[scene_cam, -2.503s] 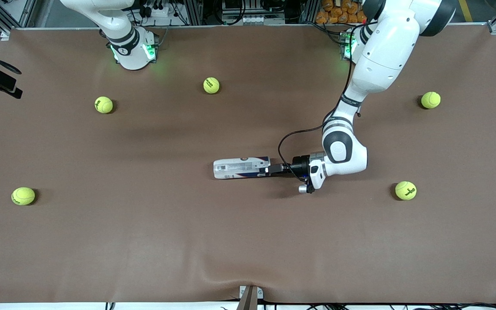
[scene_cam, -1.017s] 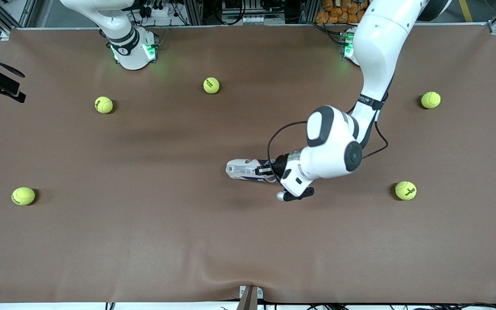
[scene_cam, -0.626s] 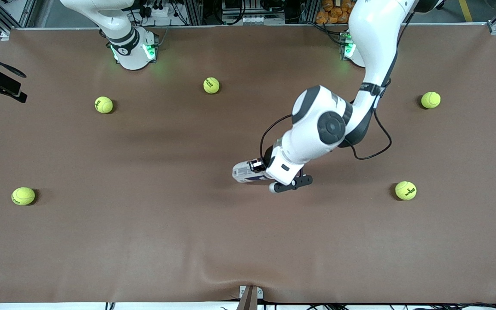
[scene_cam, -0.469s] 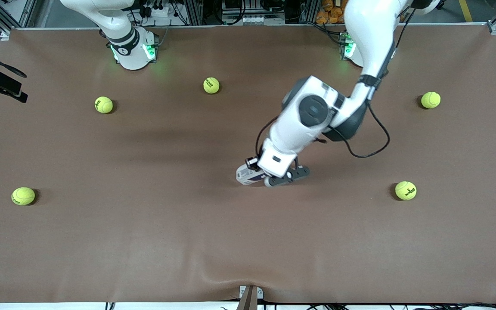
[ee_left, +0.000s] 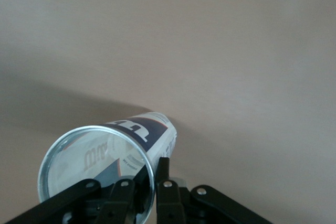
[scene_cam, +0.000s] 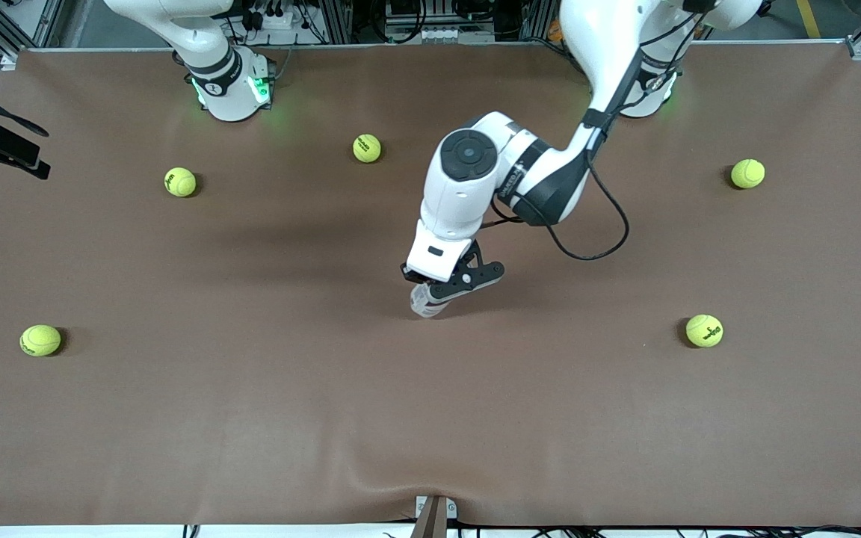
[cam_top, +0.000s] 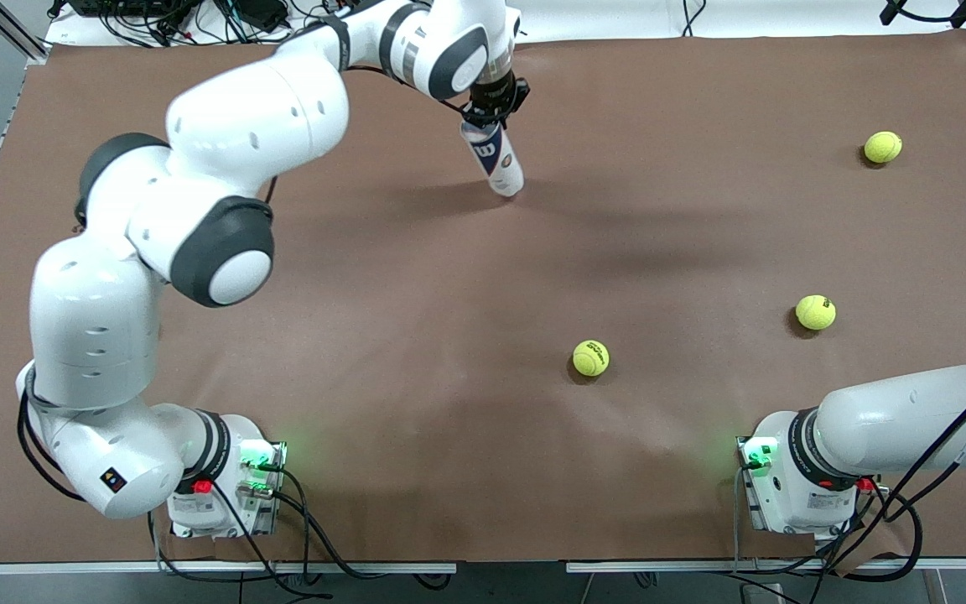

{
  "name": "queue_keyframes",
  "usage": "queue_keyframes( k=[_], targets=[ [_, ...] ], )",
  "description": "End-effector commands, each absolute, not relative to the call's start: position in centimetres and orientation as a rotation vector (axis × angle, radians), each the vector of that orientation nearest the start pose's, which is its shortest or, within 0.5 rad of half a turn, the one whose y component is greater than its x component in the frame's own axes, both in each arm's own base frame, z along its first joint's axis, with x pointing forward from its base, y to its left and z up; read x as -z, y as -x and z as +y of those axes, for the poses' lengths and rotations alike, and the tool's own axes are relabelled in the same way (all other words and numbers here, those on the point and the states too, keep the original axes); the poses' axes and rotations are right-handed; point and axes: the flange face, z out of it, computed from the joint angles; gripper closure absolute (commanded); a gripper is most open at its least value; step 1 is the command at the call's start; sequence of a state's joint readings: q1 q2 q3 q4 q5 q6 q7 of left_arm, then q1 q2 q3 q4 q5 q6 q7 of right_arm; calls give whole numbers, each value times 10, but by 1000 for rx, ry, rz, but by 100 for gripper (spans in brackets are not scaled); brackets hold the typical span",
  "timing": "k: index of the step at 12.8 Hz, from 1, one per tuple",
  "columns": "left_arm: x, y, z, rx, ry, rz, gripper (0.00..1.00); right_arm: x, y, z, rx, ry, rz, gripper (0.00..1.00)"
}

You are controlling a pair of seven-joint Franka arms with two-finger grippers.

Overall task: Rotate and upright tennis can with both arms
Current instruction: 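Lift the rim end with the left gripper, rotating the can upright, then lower the upright can onto the table and open the left gripper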

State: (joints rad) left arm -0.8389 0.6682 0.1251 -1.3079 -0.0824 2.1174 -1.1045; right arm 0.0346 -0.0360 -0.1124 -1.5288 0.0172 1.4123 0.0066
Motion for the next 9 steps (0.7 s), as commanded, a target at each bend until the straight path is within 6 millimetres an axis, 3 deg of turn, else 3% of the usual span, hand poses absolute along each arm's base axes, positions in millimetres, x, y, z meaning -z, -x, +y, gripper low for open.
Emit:
queue_keyframes(
  k=[1,4,9],
  targets=[
    [-365,-536,-517,226,3038,-619,100,-653,-525,-38,-104,3106,117,0],
    [-370,-531,-517,190,3024,-669,100,-659,-526,-35,-88,3113,111,0],
    [-379,-525,-534,210,3058,-663,100,-661,-528,-36,-85,3114,113,0]
  ],
)
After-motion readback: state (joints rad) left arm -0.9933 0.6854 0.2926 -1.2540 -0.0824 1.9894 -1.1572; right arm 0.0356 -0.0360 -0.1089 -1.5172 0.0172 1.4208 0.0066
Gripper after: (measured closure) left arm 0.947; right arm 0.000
